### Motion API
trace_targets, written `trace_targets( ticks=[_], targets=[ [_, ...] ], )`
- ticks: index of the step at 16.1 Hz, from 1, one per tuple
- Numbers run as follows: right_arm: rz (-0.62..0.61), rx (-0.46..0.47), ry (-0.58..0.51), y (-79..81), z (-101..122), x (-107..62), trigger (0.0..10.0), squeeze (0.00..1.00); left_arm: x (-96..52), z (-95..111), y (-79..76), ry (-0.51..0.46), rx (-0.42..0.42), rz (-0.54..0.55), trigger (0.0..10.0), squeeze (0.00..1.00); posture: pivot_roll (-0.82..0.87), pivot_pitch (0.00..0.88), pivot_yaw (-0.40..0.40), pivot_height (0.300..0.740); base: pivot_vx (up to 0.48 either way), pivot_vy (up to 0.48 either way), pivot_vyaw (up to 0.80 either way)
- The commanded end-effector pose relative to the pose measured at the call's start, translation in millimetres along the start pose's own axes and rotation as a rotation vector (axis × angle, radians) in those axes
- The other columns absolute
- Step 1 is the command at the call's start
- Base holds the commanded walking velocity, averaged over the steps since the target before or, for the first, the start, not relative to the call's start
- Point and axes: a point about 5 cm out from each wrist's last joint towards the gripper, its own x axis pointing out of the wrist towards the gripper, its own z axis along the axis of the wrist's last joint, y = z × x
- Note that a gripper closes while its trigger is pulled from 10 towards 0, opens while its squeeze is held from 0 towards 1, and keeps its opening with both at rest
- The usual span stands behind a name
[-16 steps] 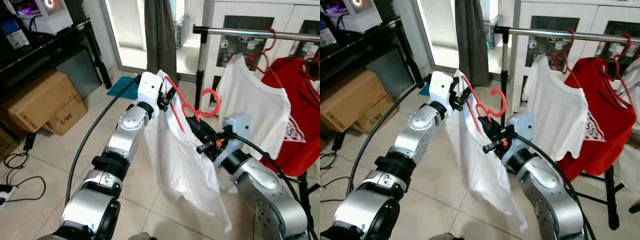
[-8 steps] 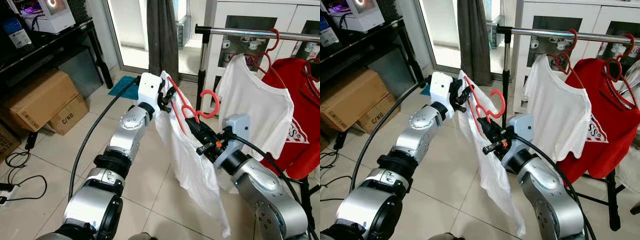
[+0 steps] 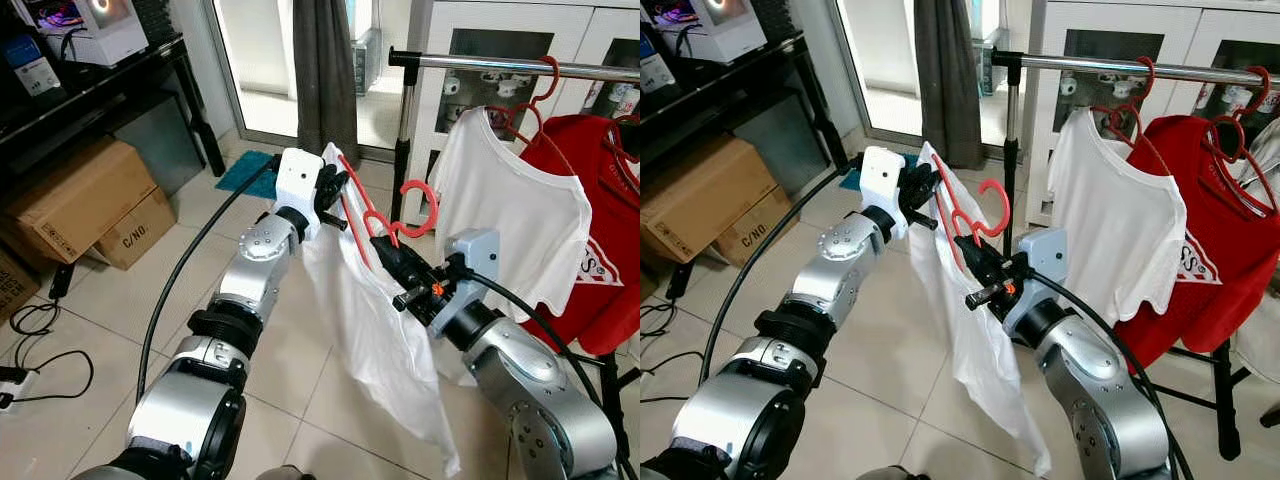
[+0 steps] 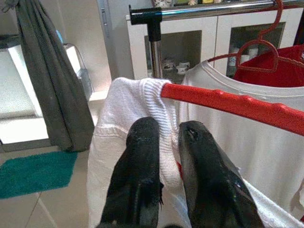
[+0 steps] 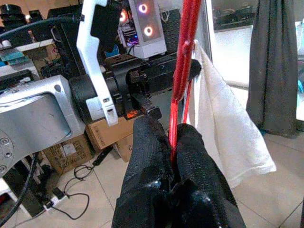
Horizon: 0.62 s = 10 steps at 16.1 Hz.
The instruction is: Hang hanger
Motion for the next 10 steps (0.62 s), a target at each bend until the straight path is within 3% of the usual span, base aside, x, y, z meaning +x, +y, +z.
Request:
trace_targets(
  ticks=[1,7,10],
  targets=[
    [0.042,-0.003,-0.045,6.9,8.9,-0.4,10.0,0.0,1.7,5.7,6.1,-0.013,0.008,0.022,0.0,0.0,-0.05,0.0,0.129,0.74,0.0,0.0,0.0],
    [0.013,-0.018,-0.027,3.1,7.9,0.8,10.0,0.0,-0.2,8.4,11.5,-0.028,0.023,0.063,0.0,0.0,-0.05,0.0,0.129,0.74,0.0,0.0,0.0],
    [-0.047,-0.061,0.037,-3.1,2.8,4.0,10.0,0.0,1.5,14.7,3.0,-0.038,0.083,0.021,0.0,0.0,-0.04,0.0,0.128,0.74,0.0,0.0,0.0]
  ],
)
